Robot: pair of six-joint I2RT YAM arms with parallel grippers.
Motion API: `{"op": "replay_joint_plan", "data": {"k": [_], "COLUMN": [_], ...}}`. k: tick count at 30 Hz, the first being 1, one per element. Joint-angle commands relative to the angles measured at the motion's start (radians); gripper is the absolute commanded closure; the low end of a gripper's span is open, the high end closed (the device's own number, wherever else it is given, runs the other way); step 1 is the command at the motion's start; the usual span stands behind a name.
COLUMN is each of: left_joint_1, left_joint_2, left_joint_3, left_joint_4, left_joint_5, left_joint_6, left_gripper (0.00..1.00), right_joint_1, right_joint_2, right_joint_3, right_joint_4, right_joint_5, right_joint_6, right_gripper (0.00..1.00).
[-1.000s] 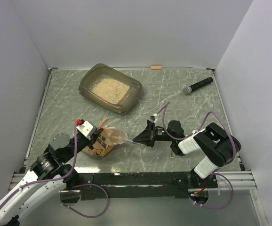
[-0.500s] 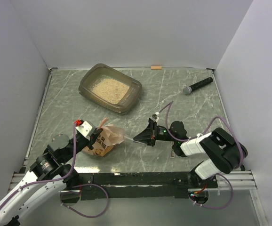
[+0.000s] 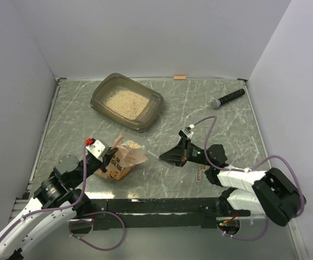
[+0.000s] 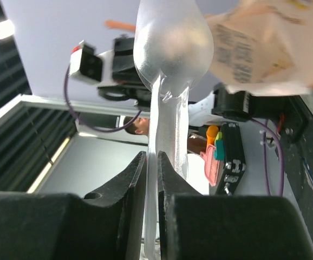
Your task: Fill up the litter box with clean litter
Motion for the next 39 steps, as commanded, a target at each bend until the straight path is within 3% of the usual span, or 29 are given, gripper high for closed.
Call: {"op": "replay_joint_plan", "data": {"k": [1, 6, 13, 19, 27, 31, 39], "left_joint_1": [-0.005, -0.005, -0.005, -0.005, -0.005, -0.005, -0.003], "left_joint_2": [-0.018, -0.020, -0.023, -0.026, -0.034, -0.034, -0.047], "left_joint_3": [0.010, 0.010, 0.010, 0.012, 0.012, 0.013, 0.015], "left_joint_4": [0.084, 0.084, 0.085, 0.084, 0.082, 0.082, 0.077], "left_joint_5": [0.018, 0.018, 0.015, 0.012, 0.009, 0.009, -0.003], "left_joint_6": [-0.022, -0.022, -0.024, -0.024, -0.024, -0.024, -0.027], "left_gripper": [0.99, 0.99, 0.99, 0.99, 0.99, 0.99, 0.99], "right_joint_1": [-0.006, -0.005, 0.003, 0.013, 0.039, 0.038, 0.041], "right_joint_2": [-0.104, -0.135, -0.092, -0.084, -0.206, -0.251, -0.286], "right_joint_3": [0.003, -0.010, -0.057, -0.044, 0.061, 0.147, 0.243], "right_joint_4": [-0.073, -0.121, -0.052, -0.130, -0.549, -0.858, -1.066], "right_joint_5": [0.038, 0.050, 0.070, 0.058, 0.023, 0.021, 0.012], "right_joint_6": [-0.075, -0.083, -0.057, -0.109, -0.342, -0.480, -0.610], "right_gripper": [1.00, 1.00, 1.00, 1.00, 1.00, 1.00, 1.00]}}
